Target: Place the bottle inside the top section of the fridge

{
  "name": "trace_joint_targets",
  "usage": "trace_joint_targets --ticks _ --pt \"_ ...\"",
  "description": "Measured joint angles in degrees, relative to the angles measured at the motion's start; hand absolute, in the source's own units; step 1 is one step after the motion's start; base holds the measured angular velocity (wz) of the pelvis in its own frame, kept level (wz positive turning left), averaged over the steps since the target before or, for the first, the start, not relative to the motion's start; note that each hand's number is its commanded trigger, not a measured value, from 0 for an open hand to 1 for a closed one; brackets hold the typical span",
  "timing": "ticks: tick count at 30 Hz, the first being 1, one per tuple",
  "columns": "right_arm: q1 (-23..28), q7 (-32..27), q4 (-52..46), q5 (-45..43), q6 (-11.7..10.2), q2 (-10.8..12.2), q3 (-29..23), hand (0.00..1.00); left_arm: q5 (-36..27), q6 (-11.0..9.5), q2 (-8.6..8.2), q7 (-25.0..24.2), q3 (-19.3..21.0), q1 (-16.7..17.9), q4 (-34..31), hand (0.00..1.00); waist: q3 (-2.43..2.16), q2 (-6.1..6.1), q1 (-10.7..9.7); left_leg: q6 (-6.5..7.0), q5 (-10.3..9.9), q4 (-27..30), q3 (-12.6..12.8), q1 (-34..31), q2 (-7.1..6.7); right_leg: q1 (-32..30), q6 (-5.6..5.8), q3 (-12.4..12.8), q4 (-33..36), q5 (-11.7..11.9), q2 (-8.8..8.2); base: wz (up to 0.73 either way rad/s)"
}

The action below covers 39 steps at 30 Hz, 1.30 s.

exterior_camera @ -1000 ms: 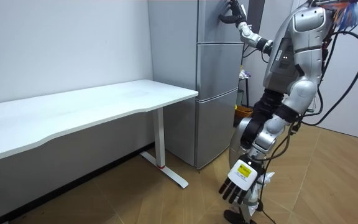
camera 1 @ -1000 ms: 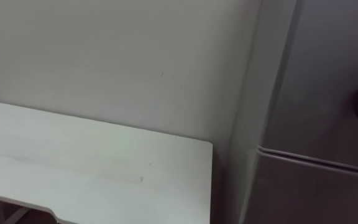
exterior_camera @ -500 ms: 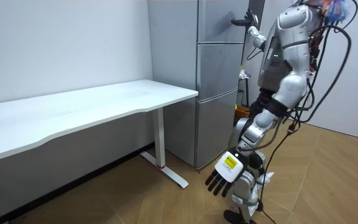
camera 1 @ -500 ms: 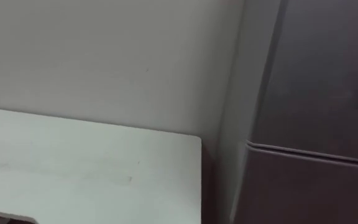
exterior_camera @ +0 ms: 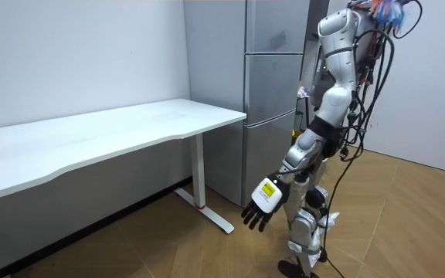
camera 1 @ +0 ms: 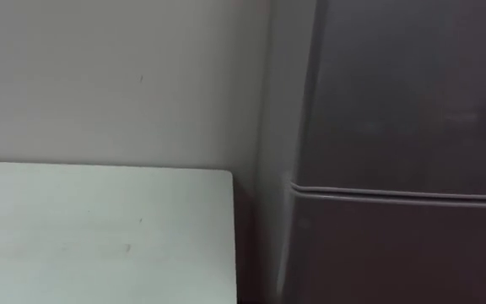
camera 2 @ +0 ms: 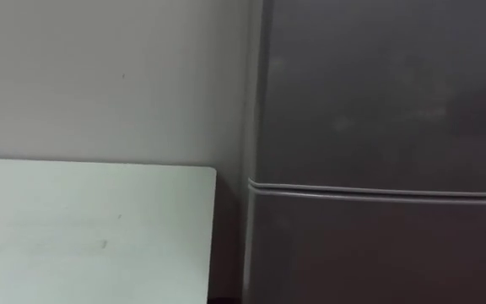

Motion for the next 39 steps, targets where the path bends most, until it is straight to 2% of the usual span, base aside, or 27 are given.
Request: trace_joint_targets --ticks 2,7,9,12,13,17,20,21,23,26,29,33,35,39 --pt "3.8 -0.1 1.2 1.8 0.2 0.3 -0.5 0.0 0.0 0.0 -0.1 0.1 0.0 -0.1 -0.1 0.0 -0.04 0.03 -0.1 0.07 -0.1 -0.1 0.1 -0.1 -0.06 -0.2 0.11 0.1 -0.1 -0.1 -0.06 0.0" --pt "7.5 -1.7 7.7 2.7 0.2 1.2 -0.5 0.0 -1.3 -0.1 -0.03 1.9 -0.1 -0.2 0.4 0.0 0.08 0.35 0.5 0.09 -0.1 -0.5 0.8 0.0 -0.03 -0.6 0.17 0.5 0.0 -0.1 -0.03 -0.04" --pt "9.3 -2.7 9.2 2.7 0.2 2.4 -0.6 0.0 -1.6 -0.1 -0.03 1.9 -0.1 -0.2 0.5 0.0 0.09 0.56 0.6 0.09 -0.1 -0.5 0.9 -0.1 -0.02 -0.6 0.17 0.6 0.0 -0.1 -0.02 0.0" --pt "11.9 -4.1 11.9 3.8 0.1 5.7 -0.6 0.0 -1.6 -0.1 -0.11 2.2 -0.1 -0.3 0.7 0.0 0.17 0.99 0.8 0.09 -0.1 -0.5 0.8 0.0 -0.03 -0.6 0.17 0.9 0.0 -0.1 0.02 -0.02" --pt "13.2 -4.7 12.8 5.3 0.1 7.1 -0.5 0.0 -1.6 -0.1 -0.3 2.4 -0.2 -0.3 0.7 0.0 0.36 1.52 0.8 0.1 -0.1 -0.6 1.0 0.1 0.0 -0.8 0.16 1.2 0.0 -0.1 0.04 -0.06" --pt "16.7 -6.1 16.3 8.8 0.1 11.5 -0.5 0.0 -1.6 -0.1 -0.79 2.5 0.0 -0.3 1.4 0.0 0.17 2.24 0.8 0.1 -0.3 -0.6 1.3 0.2 0.0 -1.1 0.29 1.9 0.0 -0.5 -0.23 -0.07" --pt "18.3 -6.1 18.2 8.7 -0.2 13.7 0.0 0.0 -1.4 -0.2 -1.81 2.5 -0.1 -0.3 1.5 0.0 0.04 3.46 0.6 0.17 -0.3 -0.6 1.6 0.1 -0.04 -1.4 0.32 2.4 0.2 -0.5 -0.11 -0.08" --pt "18.5 -6.0 19.3 8.7 -0.2 14.1 0.5 0.0 -1.4 -0.2 -1.82 2.5 -0.2 -0.4 1.6 0.0 0.03 3.5 0.5 0.17 -0.3 -0.6 1.6 0.2 -0.03 -1.3 0.31 2.4 0.3 -0.5 -0.05 -0.03" --pt "19.6 -5.4 21.8 9.5 -0.2 16.8 2.5 0.0 -1.5 -0.3 -1.9 3.0 -0.3 -0.4 1.7 0.0 0.04 3.51 0.5 0.05 -0.4 -0.7 1.6 1.0 0.09 -0.6 0.21 2.5 0.3 -0.5 0.02 -0.02" --pt "19.9 -3.6 26.5 10.0 -0.2 19.0 8.3 0.0 -1.6 -0.8 -1.9 3.5 -0.8 -1.0 2.7 0.0 0.23 3.76 0.6 -0.14 -0.6 -0.6 1.7 1.1 0.15 -0.8 0.12 2.8 0.4 -0.8 0.34 -0.04" --pt "20.5 -1.0 28.1 9.5 -0.2 21.4 10.4 0.0 -1.6 -1.4 -2.23 3.5 -0.8 -1.2 3.7 0.0 0.3 4.04 0.7 -0.15 -0.6 -0.5 1.7 1.0 0.15 -1.0 0.1 2.9 0.7 -0.9 0.33 0.0" --pt "21.1 1.8 29.5 9.2 -0.3 22.4 13.1 0.0 -1.5 -1.5 -3.18 3.5 -1.5 -1.2 3.8 0.0 0.24 4.45 0.8 -0.14 -0.6 -0.5 1.8 0.8 0.05 -1.5 0.12 3.0 1.2 -1.1 0.3 0.0" --pt "21.0 3.9 31.6 8.4 -0.3 22.5 15.4 0.0 -1.5 -1.6 -3.83 3.6 -2.2 -1.5 4.4 0.0 -0.01 4.96 0.7 -0.14 -0.6 -0.6 1.8 1.0 0.05 -1.6 0.12 3.1 1.2 -1.1 0.32 0.0" --pt "21.2 7.3 34.1 6.2 -0.2 22.7 17.4 0.0 -1.5 -2.0 -3.94 3.7 -3.6 -2.3 4.9 0.0 -0.01 5.61 0.7 -0.14 -0.6 -0.6 1.8 1.0 0.06 -1.6 0.06 3.2 1.2 -1.2 0.31 0.0"
